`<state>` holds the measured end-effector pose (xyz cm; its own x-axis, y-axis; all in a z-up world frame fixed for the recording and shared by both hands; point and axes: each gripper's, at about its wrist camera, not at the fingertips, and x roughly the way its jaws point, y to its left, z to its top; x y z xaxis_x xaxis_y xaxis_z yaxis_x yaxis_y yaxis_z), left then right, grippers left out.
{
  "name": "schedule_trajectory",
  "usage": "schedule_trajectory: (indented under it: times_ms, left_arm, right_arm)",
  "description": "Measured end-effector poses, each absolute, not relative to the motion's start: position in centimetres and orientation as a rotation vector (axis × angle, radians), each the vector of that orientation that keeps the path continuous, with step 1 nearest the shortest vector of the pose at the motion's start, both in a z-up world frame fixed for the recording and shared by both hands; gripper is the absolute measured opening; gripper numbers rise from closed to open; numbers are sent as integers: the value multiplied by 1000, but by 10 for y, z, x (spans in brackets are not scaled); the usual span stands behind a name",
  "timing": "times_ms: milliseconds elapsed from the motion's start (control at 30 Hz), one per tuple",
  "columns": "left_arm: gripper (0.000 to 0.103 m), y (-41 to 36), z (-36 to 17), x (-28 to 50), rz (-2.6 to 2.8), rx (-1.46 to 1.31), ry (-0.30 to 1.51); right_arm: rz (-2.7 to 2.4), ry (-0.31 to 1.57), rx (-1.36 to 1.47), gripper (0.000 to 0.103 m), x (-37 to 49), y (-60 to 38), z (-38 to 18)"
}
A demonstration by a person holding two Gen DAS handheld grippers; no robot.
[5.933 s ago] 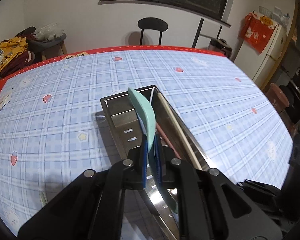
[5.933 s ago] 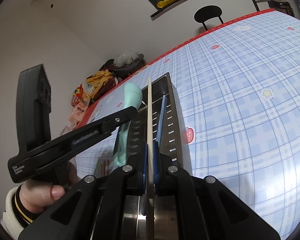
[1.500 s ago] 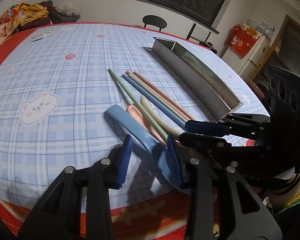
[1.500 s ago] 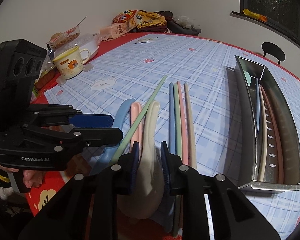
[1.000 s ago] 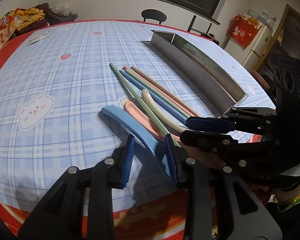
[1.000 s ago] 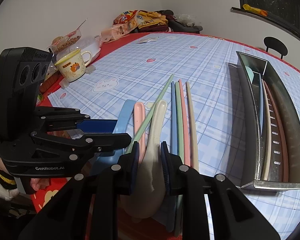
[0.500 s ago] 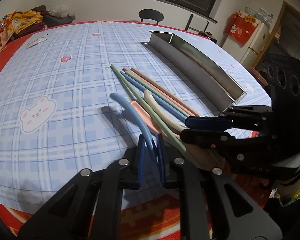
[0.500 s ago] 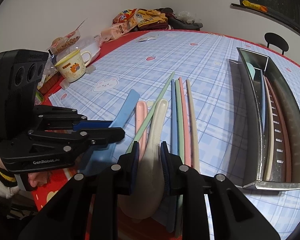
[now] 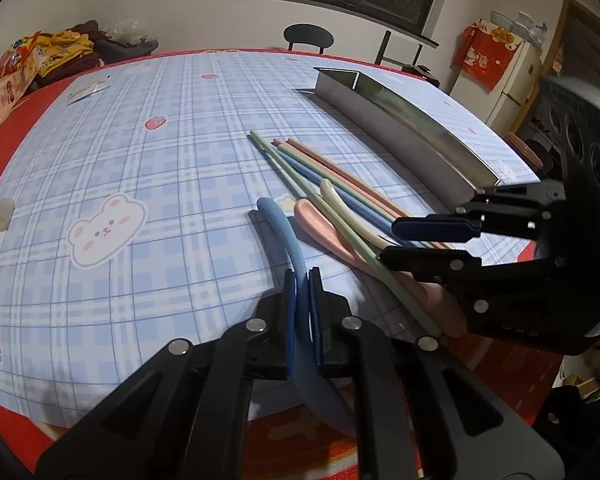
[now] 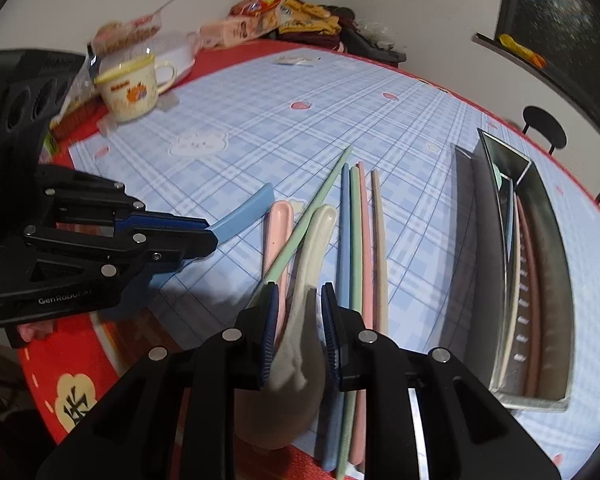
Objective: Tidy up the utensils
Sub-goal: 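Grasp the blue spoon with the left tool while the right tool grasps the cream spoon, then lift the blue spoon with the left tool while the right tool lifts the cream spoon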
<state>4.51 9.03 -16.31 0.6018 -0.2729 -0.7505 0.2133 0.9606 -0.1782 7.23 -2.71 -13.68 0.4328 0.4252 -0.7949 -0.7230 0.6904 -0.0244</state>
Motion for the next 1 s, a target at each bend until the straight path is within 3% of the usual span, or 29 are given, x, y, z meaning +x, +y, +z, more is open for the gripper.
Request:
schedule_trajectory:
  times_ms: [300, 633, 1000]
  left_arm:
    - [12, 92, -167, 45, -336, -95, 898]
    - [12, 95, -170, 49, -378, -141, 923]
    - [12, 92, -170, 49, -375, -130, 921]
  right_arm:
    - [754, 986, -438, 20, 86, -17, -134]
    - [782, 1236, -253, 19, 125, -21, -138]
    - [742, 1108, -470, 8, 106, -3, -127]
